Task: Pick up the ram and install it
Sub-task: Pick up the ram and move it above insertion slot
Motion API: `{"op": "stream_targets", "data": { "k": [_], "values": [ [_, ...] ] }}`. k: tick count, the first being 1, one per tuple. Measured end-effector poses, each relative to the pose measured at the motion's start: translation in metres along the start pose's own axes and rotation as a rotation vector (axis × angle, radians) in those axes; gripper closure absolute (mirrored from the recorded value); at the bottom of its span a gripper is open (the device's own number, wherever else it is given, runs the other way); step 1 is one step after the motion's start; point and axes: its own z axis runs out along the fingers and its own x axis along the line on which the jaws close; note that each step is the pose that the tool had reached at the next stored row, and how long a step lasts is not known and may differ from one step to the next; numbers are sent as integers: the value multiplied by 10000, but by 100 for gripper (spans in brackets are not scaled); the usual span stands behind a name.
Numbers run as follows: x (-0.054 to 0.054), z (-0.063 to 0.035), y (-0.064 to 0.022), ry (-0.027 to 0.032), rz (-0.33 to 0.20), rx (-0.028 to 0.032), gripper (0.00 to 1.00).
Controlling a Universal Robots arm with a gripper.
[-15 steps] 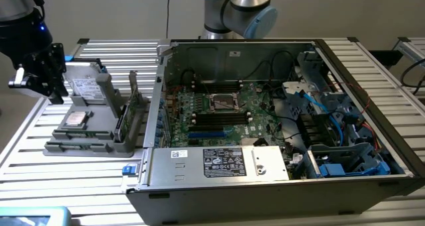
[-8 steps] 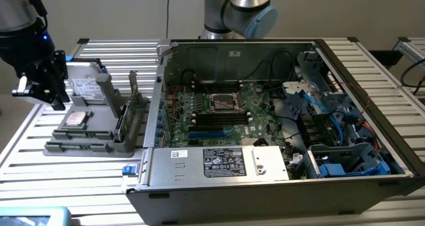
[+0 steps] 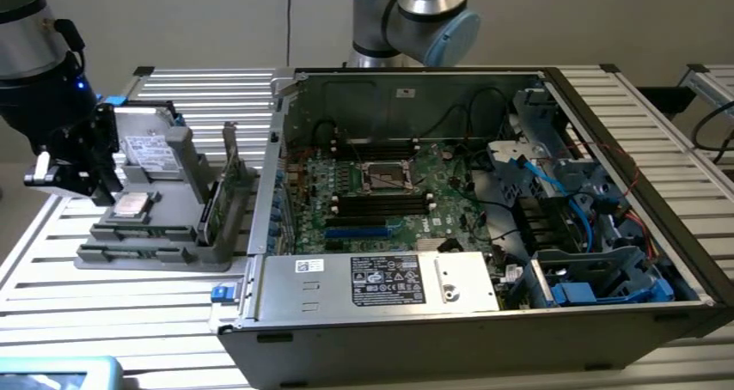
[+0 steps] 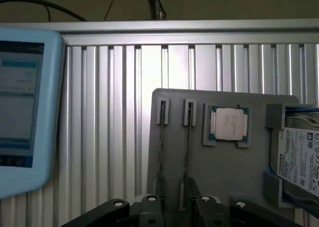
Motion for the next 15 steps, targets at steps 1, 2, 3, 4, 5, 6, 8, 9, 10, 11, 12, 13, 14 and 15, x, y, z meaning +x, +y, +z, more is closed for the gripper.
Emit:
{"op": "stream_targets", "data": {
  "k": [1, 2, 3, 4, 5, 6, 8, 9, 10, 11, 12, 13, 14, 15],
  "values": [
    [5, 17, 0, 1, 0, -1, 69],
    [8, 36, -1, 1, 0, -1, 68],
    [11, 53, -2, 2, 1, -2, 68],
    [14, 72, -3, 1, 0, -1, 68],
    [16, 90, -4, 1, 0, -2, 62],
    [18, 108, -4, 1, 0, -2, 62],
    [22, 145, -8, 1, 0, -1, 62],
    [24, 162, -9, 1, 0, -1, 62],
    [25, 180, -11, 1, 0, -1, 62],
    [27, 199, -15, 2, 0, -3, 62],
    [28, 217, -24, 1, -1, -1, 62],
    [28, 235, -37, 1, -1, -1, 62],
    [28, 253, -51, 1, 0, -1, 62],
    [28, 271, -61, 1, -1, -1, 62]
  ]
}}
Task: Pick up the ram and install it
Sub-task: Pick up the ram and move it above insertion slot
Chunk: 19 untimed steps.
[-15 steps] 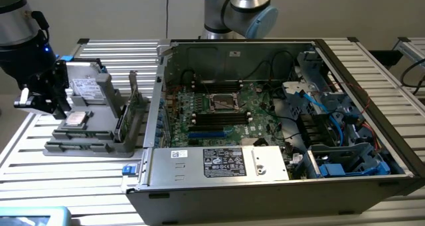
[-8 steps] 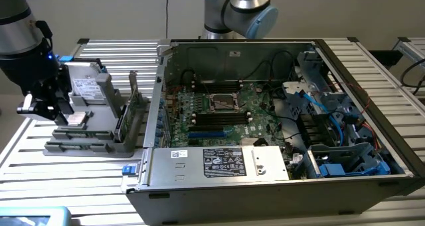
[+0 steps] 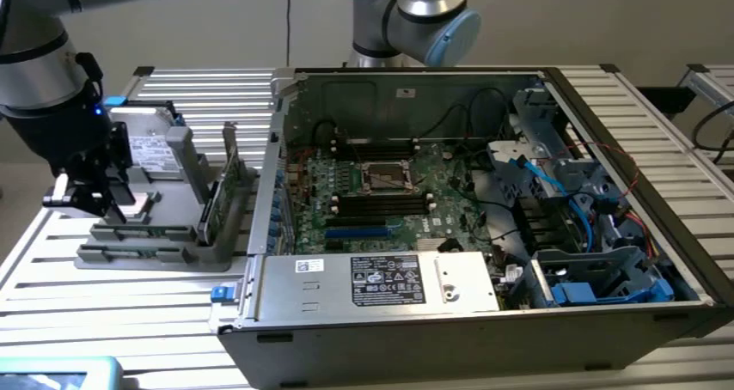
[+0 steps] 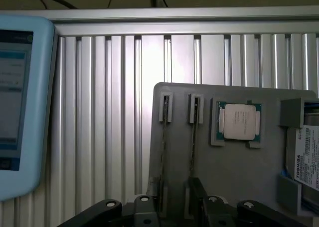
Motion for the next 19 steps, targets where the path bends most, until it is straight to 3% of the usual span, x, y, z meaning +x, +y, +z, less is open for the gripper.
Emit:
{"op": "stream_targets", "data": {
  "k": [19],
  "values": [
    [56, 346, -19, 1, 2, -1, 62]
  ]
}}
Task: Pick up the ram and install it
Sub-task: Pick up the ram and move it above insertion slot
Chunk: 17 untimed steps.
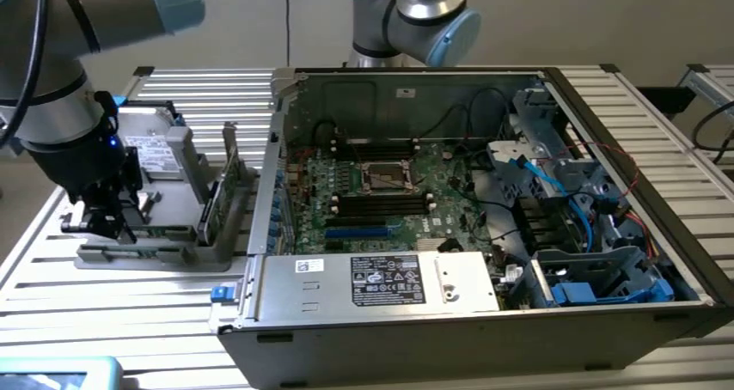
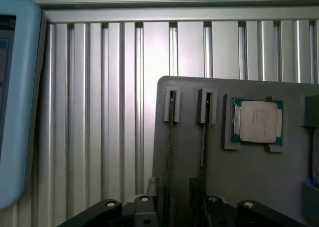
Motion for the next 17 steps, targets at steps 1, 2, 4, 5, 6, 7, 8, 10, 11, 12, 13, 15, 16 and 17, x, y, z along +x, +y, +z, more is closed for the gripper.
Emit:
{"op": "stream_targets", "data": {
  "k": [1, 2, 4, 5, 6, 7, 8, 10, 11, 12, 13, 15, 16, 17],
  "values": [
    [0, 18, -1, 0, 0, 0, 62],
    [1, 35, -2, -1, -1, 0, 62],
    [3, 73, -4, 0, -1, 0, 62],
    [4, 91, -4, 0, -1, 0, 62],
    [5, 109, -5, 0, -1, 0, 62],
    [6, 127, -6, -1, -1, 1, 62],
    [6, 145, -7, 0, -1, 0, 62],
    [7, 182, -8, -1, -1, 0, 62],
    [7, 200, -9, -1, -1, 1, 62],
    [7, 218, -10, 0, -1, 0, 62],
    [7, 236, -11, 0, -1, 0, 62],
    [6, 270, -13, -1, -1, 1, 62],
    [6, 284, -13, 0, -1, 1, 62],
    [6, 295, -14, -1, -2, 0, 62]
  ]
}}
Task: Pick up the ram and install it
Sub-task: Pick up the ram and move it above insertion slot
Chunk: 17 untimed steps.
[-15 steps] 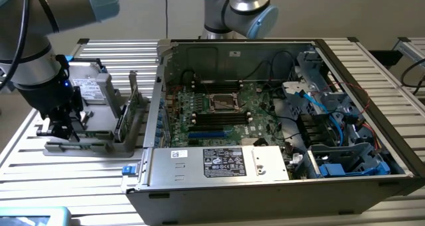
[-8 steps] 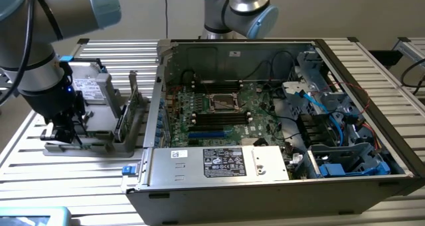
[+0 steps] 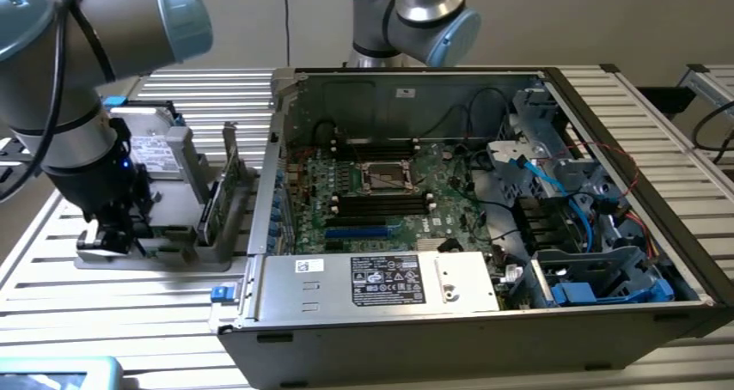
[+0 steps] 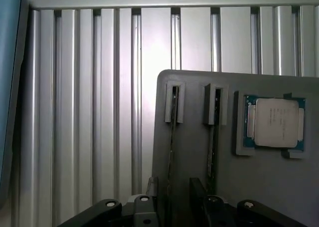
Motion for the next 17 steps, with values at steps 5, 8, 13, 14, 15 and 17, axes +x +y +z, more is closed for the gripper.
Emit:
{"op": "stream_targets", "data": {
  "k": [5, 8, 13, 14, 15, 17],
  "values": [
    [-1, 45, -2, 1, 0, 0, 62],
    [-1, 75, -3, 3, 0, -1, 62],
    [-3, 87, -2, 10, 0, -3, 70],
    [-3, 63, 0, 9, 0, 2, 76],
    [-2, 18, 3, 12, 0, 0, 82],
    [-1, -71, 11, 12, 0, 1, 87]
  ]
}}
